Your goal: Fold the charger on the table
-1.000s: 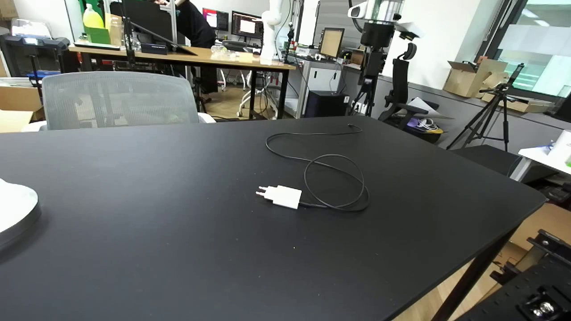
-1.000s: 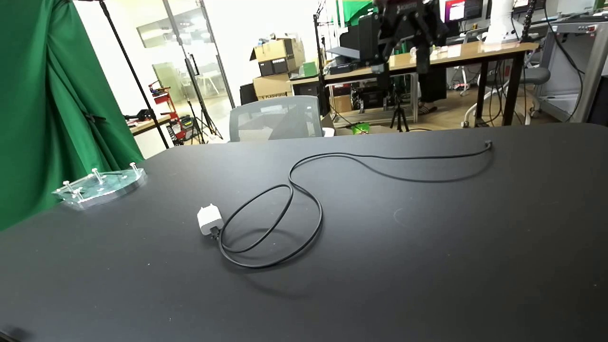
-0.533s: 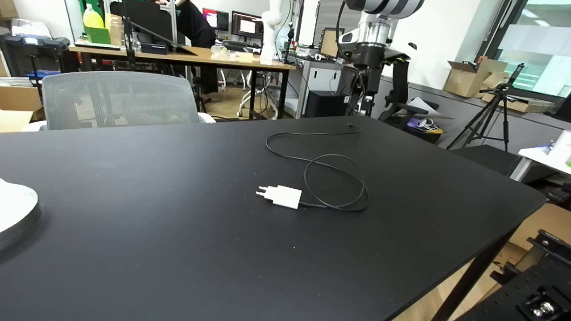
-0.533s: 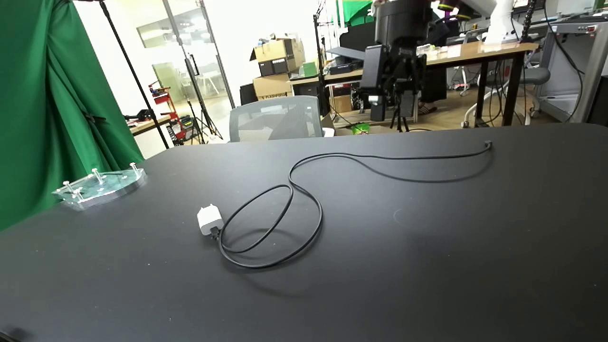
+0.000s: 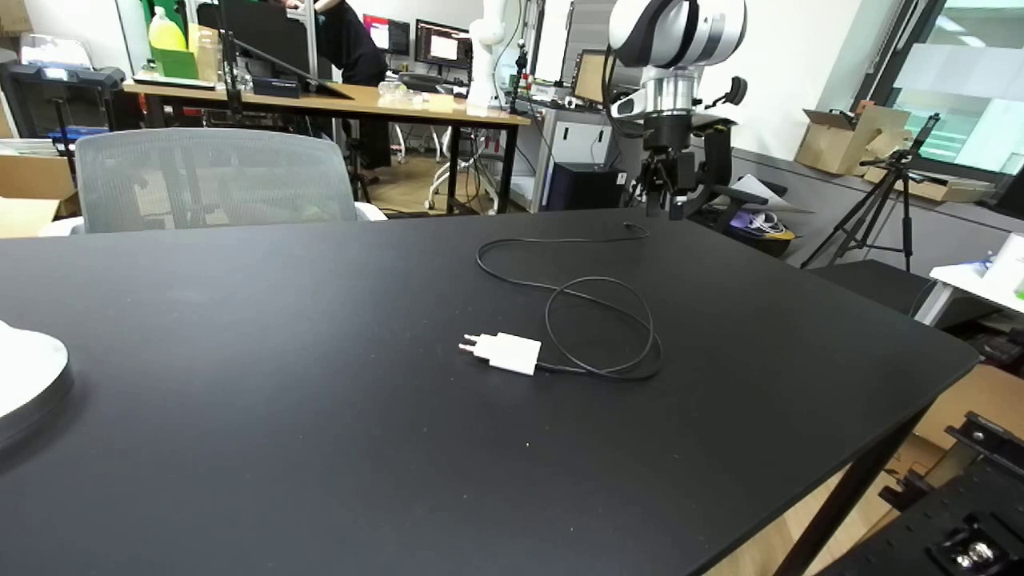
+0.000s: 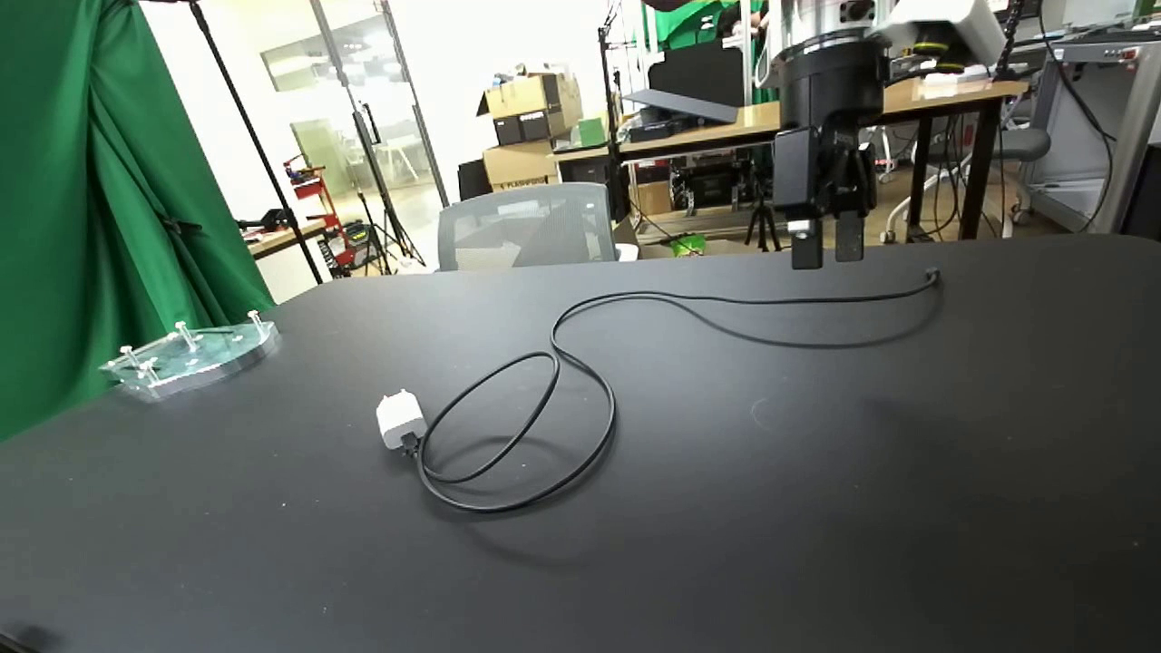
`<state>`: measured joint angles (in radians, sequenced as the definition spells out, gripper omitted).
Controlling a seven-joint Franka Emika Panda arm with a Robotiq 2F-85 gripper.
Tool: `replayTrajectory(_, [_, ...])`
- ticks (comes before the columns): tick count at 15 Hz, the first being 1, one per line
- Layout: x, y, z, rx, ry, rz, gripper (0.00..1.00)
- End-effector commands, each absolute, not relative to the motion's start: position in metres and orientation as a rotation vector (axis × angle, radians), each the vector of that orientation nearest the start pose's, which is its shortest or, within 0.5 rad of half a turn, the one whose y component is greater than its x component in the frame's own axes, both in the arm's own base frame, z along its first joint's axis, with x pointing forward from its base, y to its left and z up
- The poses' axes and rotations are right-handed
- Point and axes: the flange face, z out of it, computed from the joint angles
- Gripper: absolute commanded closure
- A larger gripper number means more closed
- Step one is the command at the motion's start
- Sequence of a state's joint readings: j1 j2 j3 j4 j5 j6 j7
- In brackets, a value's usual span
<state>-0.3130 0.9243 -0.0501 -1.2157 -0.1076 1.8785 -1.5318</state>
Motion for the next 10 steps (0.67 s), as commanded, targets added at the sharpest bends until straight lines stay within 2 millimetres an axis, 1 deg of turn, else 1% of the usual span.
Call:
replayTrajectory(1, [0.709, -0.261, 0.202, -2.581, -1.758, 0.406, 0.00])
replayTrajectory(2, [0.710, -0.261, 0.203, -2.605, -1.743, 0.416, 0.00])
replayTrajectory(3, [0.698, -0.260, 0.196, -2.519, -1.768, 0.394, 0.00])
replayTrajectory(5, [0.704, -0.258, 0.198, -2.547, -1.768, 0.394, 0.00])
replayTrajectory(7, [0.705, -0.257, 0.200, -2.556, -1.764, 0.392, 0.00])
replayTrajectory(10, [0.709, -0.249, 0.187, -2.538, -1.788, 0.415, 0.00])
